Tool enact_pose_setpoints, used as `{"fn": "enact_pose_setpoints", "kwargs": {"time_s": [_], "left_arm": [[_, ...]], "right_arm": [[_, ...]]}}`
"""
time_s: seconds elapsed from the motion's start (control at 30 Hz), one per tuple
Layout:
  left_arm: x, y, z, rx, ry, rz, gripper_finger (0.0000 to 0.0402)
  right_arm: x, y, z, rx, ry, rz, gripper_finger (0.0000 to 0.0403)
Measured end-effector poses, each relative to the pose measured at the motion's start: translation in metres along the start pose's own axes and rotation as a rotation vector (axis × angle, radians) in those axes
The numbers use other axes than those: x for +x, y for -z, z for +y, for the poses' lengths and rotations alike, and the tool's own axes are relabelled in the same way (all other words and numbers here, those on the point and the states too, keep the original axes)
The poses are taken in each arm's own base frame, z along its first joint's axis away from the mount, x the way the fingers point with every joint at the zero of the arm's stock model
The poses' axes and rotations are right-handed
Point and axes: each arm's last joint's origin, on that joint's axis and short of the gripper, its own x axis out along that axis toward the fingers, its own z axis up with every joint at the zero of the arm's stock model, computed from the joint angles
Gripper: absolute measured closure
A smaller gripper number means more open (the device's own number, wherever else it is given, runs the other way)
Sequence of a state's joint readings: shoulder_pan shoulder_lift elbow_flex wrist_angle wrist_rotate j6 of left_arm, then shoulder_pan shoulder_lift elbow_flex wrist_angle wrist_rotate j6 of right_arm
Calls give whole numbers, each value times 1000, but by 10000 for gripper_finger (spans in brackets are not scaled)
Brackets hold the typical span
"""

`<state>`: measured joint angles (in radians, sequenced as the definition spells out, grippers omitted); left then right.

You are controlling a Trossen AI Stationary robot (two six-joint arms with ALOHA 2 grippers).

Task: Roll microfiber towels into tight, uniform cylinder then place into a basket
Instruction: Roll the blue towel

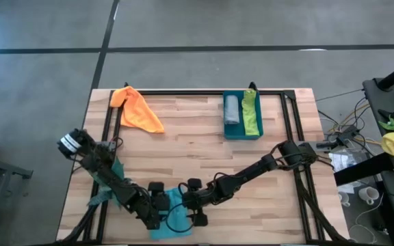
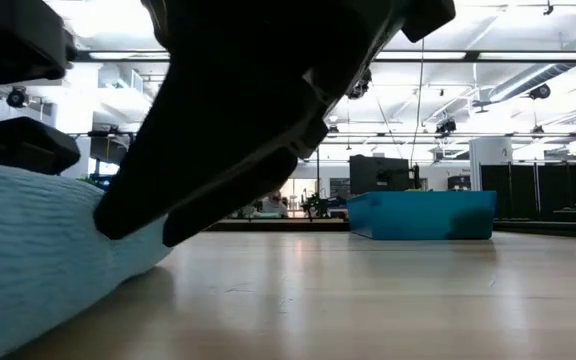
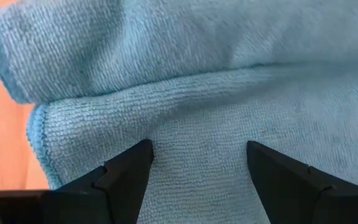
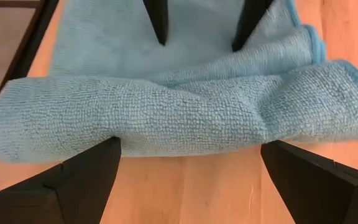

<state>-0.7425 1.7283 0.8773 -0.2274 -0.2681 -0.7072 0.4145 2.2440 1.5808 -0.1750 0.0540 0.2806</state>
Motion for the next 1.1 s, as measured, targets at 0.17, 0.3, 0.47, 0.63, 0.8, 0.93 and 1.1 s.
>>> {"fn": "enact_pose_setpoints", "kwargs": {"time_s": [0.17,0.3,0.47,0.63,0.8,0.93,1.1], "left_arm": [[1,-5,4,16,11,17,150],[1,-7,5,11,19,22,150],[1,-7,5,11,20,23,150],[1,-7,5,11,23,33,150],[0,-7,5,9,38,46,150],[-2,-7,5,10,41,51,150],[-3,-7,5,9,54,62,150]], "right_arm": [[0,-4,1,2,-1,-45,19],[0,-6,1,4,13,-63,19],[11,-5,1,7,15,-80,19],[21,-17,7,8,3,-107,19],[28,-30,12,8,2,-135,19],[35,-31,13,2,11,-118,19],[38,-32,14,-1,17,-109,19]]}}
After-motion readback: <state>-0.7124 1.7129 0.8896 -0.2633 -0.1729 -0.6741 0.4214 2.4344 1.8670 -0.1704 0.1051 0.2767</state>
